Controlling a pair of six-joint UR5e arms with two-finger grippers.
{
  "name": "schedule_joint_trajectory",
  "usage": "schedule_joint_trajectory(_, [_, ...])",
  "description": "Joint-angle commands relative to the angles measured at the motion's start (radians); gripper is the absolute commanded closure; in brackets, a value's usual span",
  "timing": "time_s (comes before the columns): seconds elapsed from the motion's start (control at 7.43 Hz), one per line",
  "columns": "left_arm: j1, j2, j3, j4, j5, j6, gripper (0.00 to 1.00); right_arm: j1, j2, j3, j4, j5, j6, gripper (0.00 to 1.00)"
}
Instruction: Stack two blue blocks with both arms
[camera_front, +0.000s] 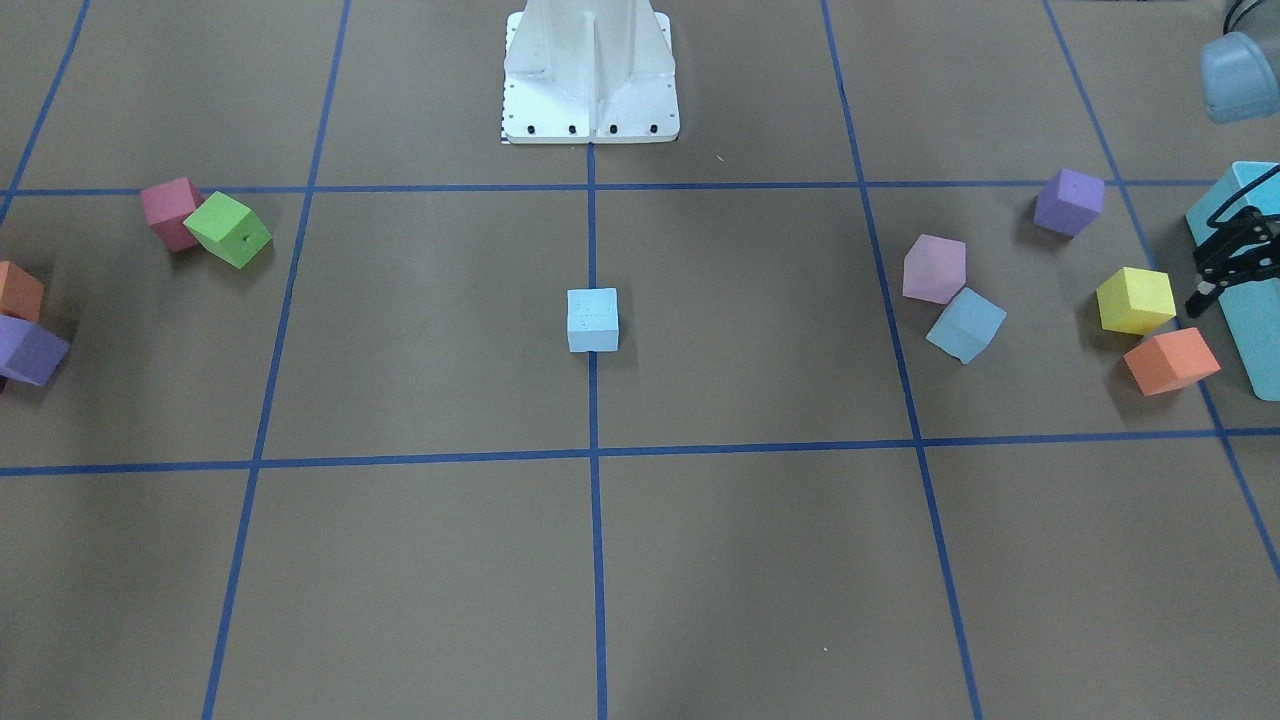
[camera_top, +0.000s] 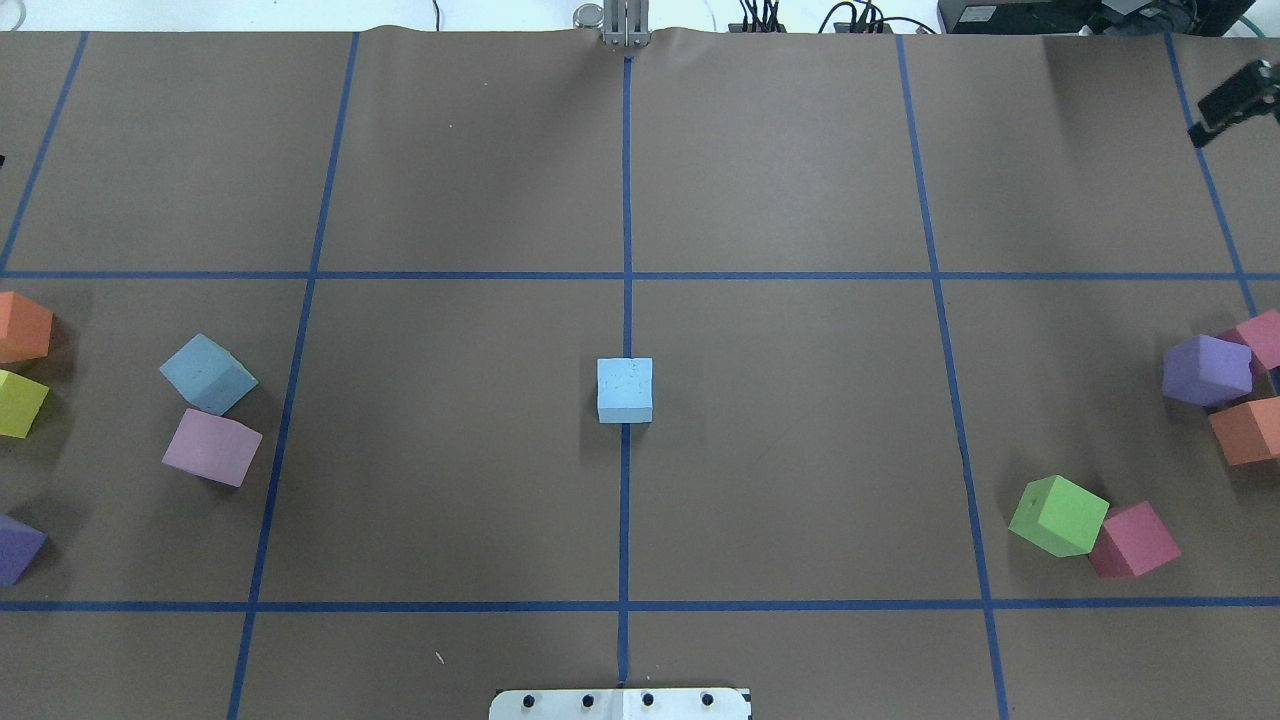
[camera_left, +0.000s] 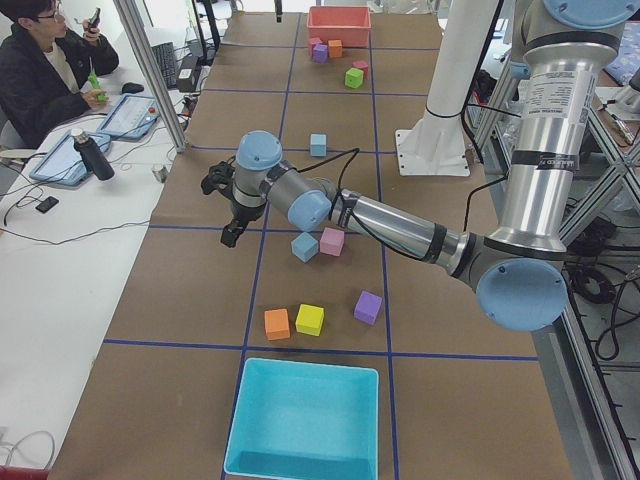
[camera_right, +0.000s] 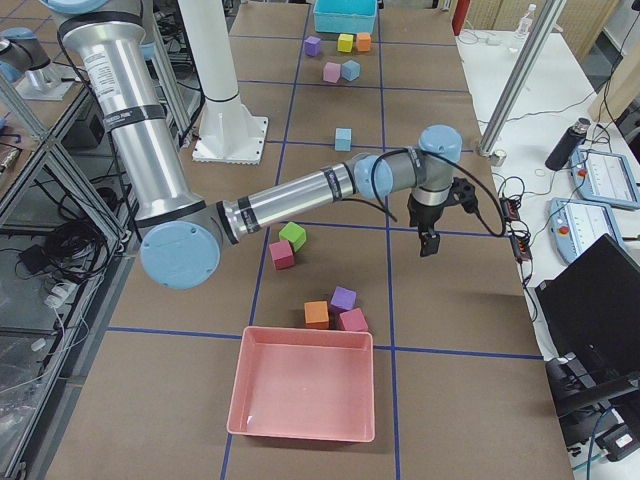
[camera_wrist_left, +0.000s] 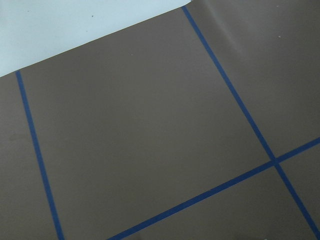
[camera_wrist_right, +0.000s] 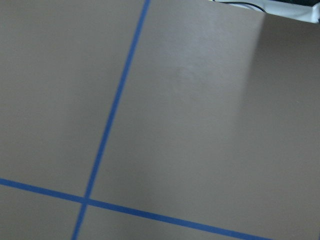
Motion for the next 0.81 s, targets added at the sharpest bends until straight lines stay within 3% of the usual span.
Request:
schedule_joint_trajectory(0.0, [0.104, -0.004, 0.0, -0.008, 0.002, 0.0, 0.02, 0.106, -0.168, 0.002, 0.003, -0.042, -0.197, 0.0])
schedule_joint_trajectory(0.67, [0.316, 0.013, 0.058, -0.041, 0.011, 0.008, 0.02, 0.12, -0.196, 0.014, 0.004, -0.052, -0.202, 0.0])
